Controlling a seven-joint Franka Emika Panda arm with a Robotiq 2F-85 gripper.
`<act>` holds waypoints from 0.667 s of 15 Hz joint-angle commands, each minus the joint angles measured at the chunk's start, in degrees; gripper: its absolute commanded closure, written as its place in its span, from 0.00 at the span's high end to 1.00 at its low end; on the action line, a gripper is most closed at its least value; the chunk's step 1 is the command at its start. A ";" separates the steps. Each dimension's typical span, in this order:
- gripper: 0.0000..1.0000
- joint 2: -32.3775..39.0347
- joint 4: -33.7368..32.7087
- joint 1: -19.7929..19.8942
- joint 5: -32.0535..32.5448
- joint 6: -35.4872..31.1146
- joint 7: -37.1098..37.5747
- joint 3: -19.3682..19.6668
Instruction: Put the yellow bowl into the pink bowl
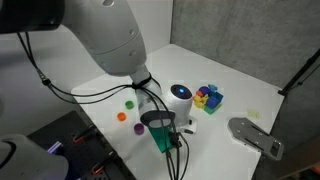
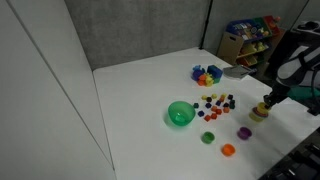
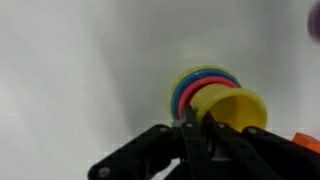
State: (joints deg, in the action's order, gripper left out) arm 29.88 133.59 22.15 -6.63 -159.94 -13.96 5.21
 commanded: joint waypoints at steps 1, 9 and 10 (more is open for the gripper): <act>0.36 -0.49 0.36 2.76 -1.08 -0.75 -2.72 -2.34; 0.99 -3.90 0.57 3.78 -2.15 1.77 -2.85 -5.04; 1.00 -4.18 0.54 3.78 -2.55 1.96 -2.97 -5.41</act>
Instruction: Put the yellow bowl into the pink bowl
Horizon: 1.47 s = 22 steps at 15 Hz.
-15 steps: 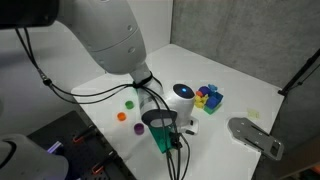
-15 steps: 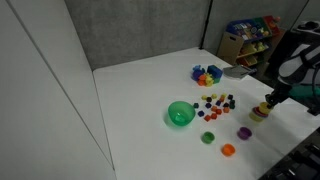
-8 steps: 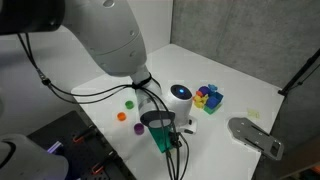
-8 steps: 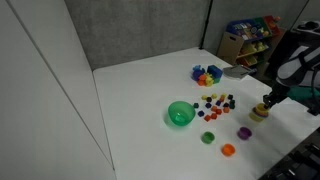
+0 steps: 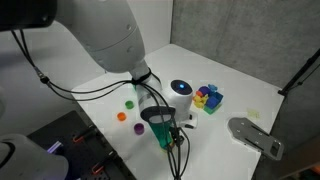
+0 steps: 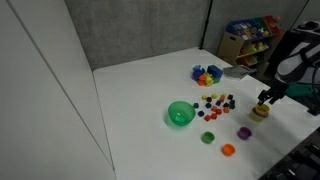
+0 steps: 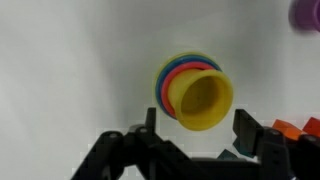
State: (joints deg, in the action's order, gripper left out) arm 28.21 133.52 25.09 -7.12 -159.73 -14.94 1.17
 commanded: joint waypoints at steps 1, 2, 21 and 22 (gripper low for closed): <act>1.00 -2.59 0.51 0.70 -2.55 1.90 -1.88 -1.73; 1.00 -2.65 0.47 0.49 -2.86 2.27 -1.76 -1.98; 1.00 2.39 -0.43 -1.34 -2.44 0.77 -1.20 -1.90; 1.00 2.39 -0.74 -1.32 -2.44 0.72 -0.98 -1.72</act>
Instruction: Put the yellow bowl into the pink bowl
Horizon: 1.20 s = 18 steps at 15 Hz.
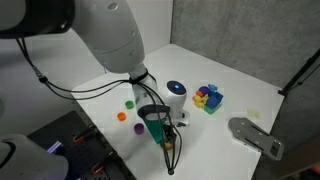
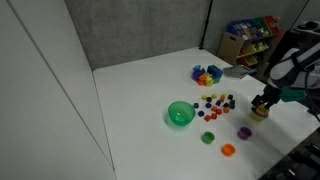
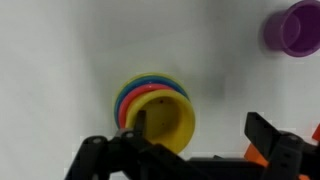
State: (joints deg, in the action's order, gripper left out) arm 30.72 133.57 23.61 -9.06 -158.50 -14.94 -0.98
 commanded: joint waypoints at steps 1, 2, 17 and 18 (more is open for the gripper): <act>1.00 -0.03 -1.07 0.17 -0.44 -0.68 -0.87 0.61; 1.00 0.09 -1.39 0.26 -0.45 -0.71 -0.78 0.79; 1.00 -13.99 3.28 -15.75 9.83 9.01 13.45 9.80; 1.00 -16.01 3.70 -16.41 10.72 10.57 14.16 9.91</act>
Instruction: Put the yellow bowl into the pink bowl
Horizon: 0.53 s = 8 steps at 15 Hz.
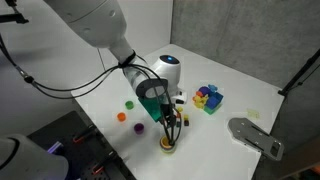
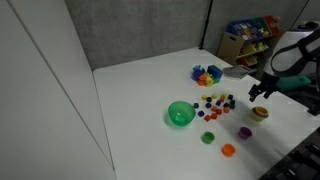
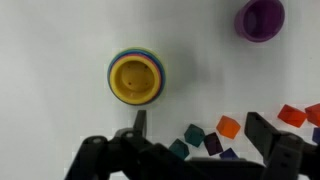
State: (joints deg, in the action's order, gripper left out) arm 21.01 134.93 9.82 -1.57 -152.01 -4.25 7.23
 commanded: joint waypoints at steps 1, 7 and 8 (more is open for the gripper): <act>1.00 -8.03 2.49 -3.17 4.15 5.89 4.03 1.79; 1.00 -19.42 2.52 -3.65 6.81 17.60 4.49 0.84; 1.00 -20.85 2.35 -3.57 6.86 19.02 4.43 0.65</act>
State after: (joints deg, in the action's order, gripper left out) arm 5.98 136.07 6.45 3.44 -137.31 -1.23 8.06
